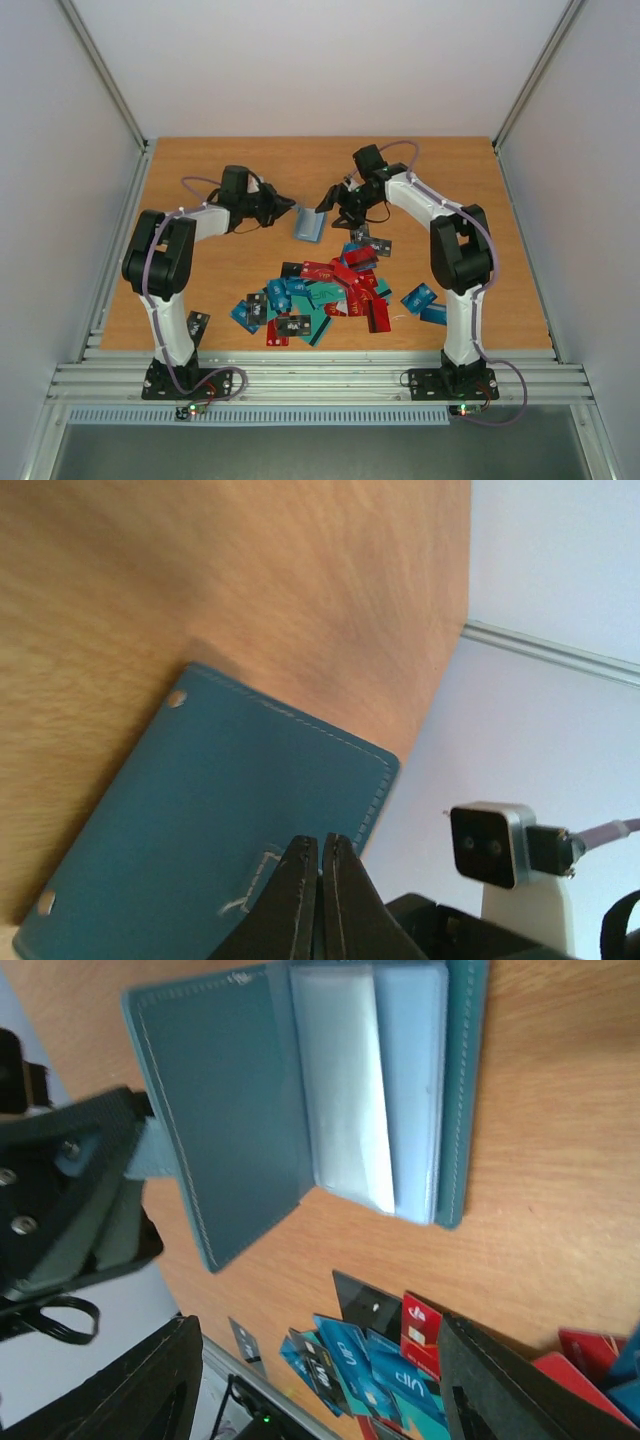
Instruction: Put the credit cards into the card holder
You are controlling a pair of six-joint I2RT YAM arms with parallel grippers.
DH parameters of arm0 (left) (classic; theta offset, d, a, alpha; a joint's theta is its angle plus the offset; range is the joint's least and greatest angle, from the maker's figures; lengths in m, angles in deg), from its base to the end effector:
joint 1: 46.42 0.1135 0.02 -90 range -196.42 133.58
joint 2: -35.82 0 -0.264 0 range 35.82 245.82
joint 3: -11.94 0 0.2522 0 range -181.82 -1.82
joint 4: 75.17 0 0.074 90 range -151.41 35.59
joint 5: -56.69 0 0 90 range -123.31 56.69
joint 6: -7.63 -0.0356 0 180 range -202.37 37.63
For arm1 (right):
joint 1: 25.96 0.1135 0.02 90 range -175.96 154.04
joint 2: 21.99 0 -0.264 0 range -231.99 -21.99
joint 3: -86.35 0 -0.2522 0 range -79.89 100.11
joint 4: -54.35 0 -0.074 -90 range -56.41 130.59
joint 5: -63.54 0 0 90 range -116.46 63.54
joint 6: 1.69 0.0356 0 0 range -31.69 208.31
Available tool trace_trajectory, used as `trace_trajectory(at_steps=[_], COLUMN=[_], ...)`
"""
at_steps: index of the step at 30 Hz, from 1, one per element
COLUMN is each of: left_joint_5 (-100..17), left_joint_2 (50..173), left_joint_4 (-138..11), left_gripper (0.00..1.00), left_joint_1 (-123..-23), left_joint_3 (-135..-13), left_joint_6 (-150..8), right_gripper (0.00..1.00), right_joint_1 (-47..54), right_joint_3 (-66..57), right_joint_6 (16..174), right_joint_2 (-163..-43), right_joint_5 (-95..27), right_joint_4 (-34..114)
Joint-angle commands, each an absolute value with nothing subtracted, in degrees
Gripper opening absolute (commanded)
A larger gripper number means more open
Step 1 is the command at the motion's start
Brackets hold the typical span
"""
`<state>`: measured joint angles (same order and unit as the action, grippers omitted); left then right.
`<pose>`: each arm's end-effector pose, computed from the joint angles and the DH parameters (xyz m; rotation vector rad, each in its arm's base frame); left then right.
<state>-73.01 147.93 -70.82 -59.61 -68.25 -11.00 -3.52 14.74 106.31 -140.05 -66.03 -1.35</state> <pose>0.3990 -0.1169 0.1648 -0.8045 2.3733 -1.4985 0.3935 0.1870 0.2119 -0.3234 2.7490 1.1397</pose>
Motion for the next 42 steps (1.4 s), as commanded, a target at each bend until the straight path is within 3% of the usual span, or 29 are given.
trace_trajectory(at_steps=[1,27,42], left_joint_5=[-75.29,-75.19,-76.19], left_joint_2=[146.63,148.75,146.19], left_joint_4=[-78.2,-56.26,-47.86], left_gripper=[0.0,0.0,0.0], left_joint_1=[-58.91,-55.13,-55.28], left_joint_3=[-64.56,-68.9,-67.05], left_joint_6=[-6.71,-21.53,-30.13], right_gripper=[0.65,0.6,0.6], right_joint_1=[-3.59,-1.19,-1.23], right_joint_3=[15.13,27.36,32.47], right_joint_6=[108.61,106.13,93.61], right_joint_2=[-142.57,-156.87,-152.72], right_joint_5=[-69.82,-71.94,-64.23], right_joint_4=[5.63,4.37,-13.79])
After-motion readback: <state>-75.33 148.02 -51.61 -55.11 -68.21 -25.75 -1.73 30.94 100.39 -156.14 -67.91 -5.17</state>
